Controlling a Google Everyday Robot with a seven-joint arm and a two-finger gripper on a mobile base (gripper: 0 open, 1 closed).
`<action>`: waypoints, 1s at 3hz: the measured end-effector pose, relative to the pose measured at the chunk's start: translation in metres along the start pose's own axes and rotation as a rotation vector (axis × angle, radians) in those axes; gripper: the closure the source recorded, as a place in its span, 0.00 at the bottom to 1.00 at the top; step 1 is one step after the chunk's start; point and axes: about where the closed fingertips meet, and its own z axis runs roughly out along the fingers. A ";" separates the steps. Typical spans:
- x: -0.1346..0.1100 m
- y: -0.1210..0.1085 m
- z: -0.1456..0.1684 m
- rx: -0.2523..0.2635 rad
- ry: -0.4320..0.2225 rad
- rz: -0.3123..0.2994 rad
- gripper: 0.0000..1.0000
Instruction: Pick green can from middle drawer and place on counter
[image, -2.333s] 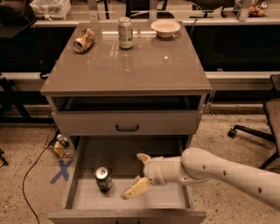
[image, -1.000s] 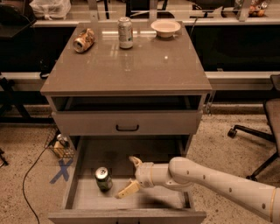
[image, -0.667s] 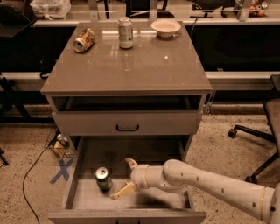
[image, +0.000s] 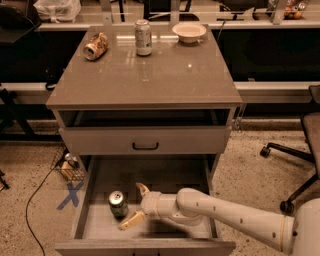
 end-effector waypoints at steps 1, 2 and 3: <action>0.000 -0.001 0.014 -0.003 -0.021 -0.013 0.00; -0.003 0.000 0.026 -0.018 -0.039 -0.024 0.00; -0.006 0.000 0.032 -0.031 -0.054 -0.029 0.00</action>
Offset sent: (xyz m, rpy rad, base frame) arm 0.0113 0.0342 -0.0072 0.0551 -0.0416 0.0342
